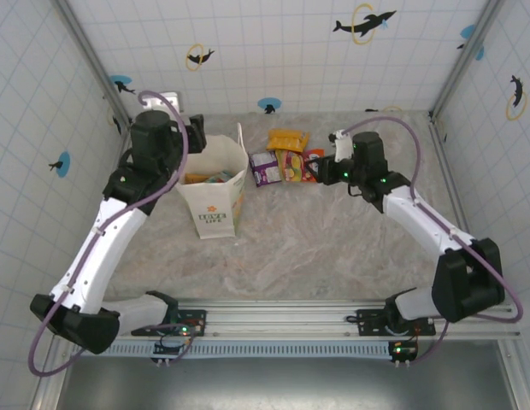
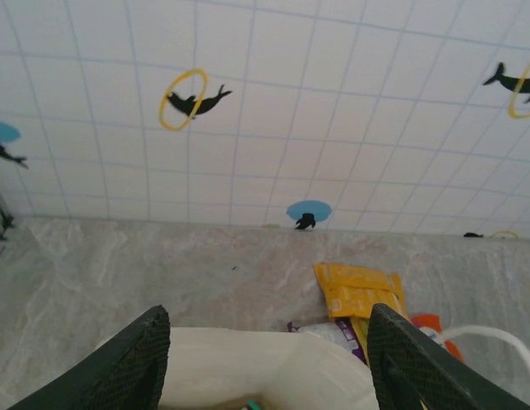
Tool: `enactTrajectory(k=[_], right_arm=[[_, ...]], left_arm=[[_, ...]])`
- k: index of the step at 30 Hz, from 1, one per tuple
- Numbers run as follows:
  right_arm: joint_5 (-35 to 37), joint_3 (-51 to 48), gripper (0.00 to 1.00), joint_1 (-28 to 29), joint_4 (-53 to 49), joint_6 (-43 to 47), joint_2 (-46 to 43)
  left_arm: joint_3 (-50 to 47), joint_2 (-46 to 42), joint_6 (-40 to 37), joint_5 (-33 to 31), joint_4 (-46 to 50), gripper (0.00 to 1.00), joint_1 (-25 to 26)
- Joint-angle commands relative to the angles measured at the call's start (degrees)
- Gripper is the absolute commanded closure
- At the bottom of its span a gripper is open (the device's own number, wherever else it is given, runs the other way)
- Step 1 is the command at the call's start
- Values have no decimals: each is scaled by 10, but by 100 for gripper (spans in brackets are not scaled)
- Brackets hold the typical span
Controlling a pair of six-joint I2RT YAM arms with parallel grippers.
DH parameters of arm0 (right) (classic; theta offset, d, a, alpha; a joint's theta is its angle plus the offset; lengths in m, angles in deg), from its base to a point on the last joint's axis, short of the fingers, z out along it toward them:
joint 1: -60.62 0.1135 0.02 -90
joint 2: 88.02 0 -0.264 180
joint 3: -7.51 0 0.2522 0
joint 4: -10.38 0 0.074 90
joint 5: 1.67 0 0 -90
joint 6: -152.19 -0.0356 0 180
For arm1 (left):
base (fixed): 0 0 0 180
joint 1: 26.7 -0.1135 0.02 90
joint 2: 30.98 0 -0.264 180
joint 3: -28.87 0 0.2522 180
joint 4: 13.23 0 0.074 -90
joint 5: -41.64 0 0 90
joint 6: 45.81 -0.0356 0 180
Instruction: Place the snacks into the paper bag
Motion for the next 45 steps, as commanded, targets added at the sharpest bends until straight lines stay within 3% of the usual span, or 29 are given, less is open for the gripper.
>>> enactTrajectory(k=[1, 7, 16, 20, 32, 45], right_arm=[[26, 43, 39, 2, -65, -32, 33], [62, 109, 38, -3, -105, -31, 113], [118, 263, 33, -1, -194, 21, 271], [145, 323, 31, 1, -185, 36, 326], [-8, 450, 32, -62, -98, -169, 481], [-104, 498, 32, -73, -1, -256, 593]], left_arm=[[27, 28, 61, 118, 57, 37, -61], [20, 53, 63, 156, 51, 37, -75], [18, 52, 60, 160, 46, 37, -75], [18, 50, 60, 160, 44, 37, -76], [15, 50, 61, 174, 27, 37, -75], [18, 63, 61, 184, 18, 37, -75]])
